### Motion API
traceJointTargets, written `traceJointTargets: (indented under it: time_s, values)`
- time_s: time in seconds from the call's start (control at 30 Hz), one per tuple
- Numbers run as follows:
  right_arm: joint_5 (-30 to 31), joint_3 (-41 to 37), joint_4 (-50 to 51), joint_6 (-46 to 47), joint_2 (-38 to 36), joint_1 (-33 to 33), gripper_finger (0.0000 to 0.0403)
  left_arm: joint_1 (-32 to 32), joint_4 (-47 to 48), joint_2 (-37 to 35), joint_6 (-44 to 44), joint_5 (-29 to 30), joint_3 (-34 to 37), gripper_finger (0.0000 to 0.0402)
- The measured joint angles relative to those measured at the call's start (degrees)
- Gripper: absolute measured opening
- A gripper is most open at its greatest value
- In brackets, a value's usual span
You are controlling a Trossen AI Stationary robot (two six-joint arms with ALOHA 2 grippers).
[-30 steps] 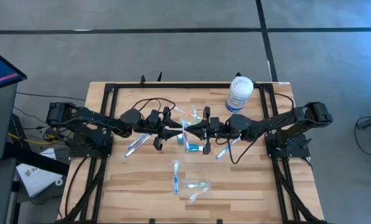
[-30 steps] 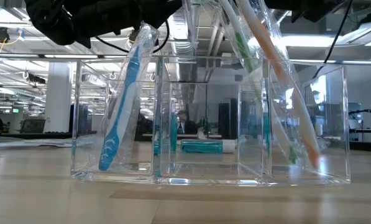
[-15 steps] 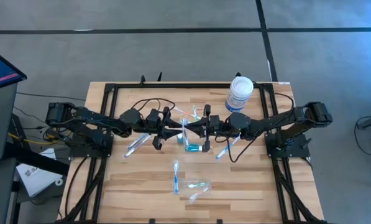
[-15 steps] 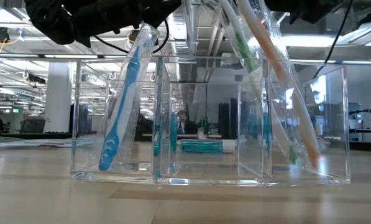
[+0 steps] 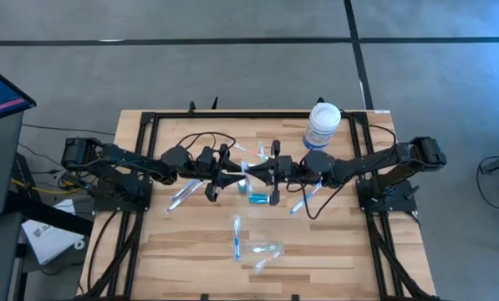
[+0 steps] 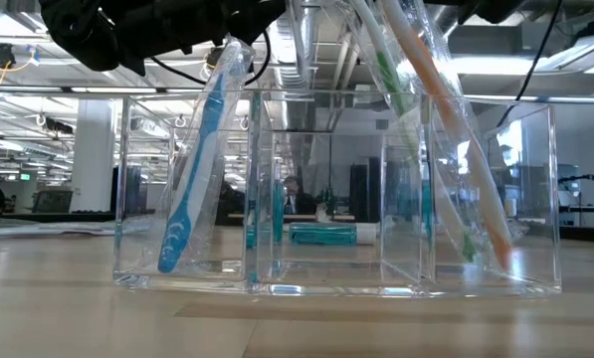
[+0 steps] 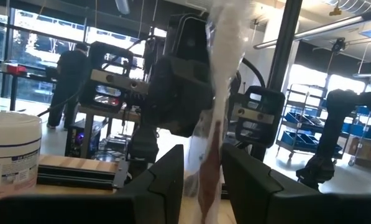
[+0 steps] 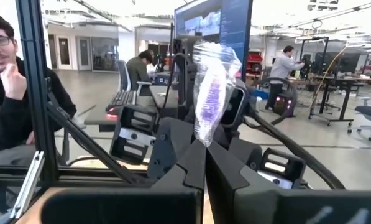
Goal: Pick & Place toothbrushing station
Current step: Put the purple toothbrush into the transparent organizer
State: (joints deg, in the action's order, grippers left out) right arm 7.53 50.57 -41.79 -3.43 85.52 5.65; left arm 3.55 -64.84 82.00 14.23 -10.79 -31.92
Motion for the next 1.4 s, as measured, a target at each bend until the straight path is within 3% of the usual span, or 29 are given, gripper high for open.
traceJointTargets:
  time_s: [0.5,0.7,1.2,1.4]
  values:
    - [0.0,2.3,-3.2,-0.1,5.7,-0.4,0.0000,0.0,-0.6,-0.1,-0.2,0.3,0.2,0.0104]
    - [-0.1,3.6,1.8,-1.0,4.2,-0.7,0.0000,0.0,-0.4,-0.1,-0.2,0.5,0.2,0.0104]
    - [-0.2,3.7,1.5,-1.1,4.1,-1.3,0.0000,0.0,0.0,0.0,-0.2,0.4,0.3,0.0103]
    - [-0.2,3.7,2.5,-1.1,4.0,-1.2,0.0000,0.0,0.1,0.0,0.2,0.4,0.3,0.0066]
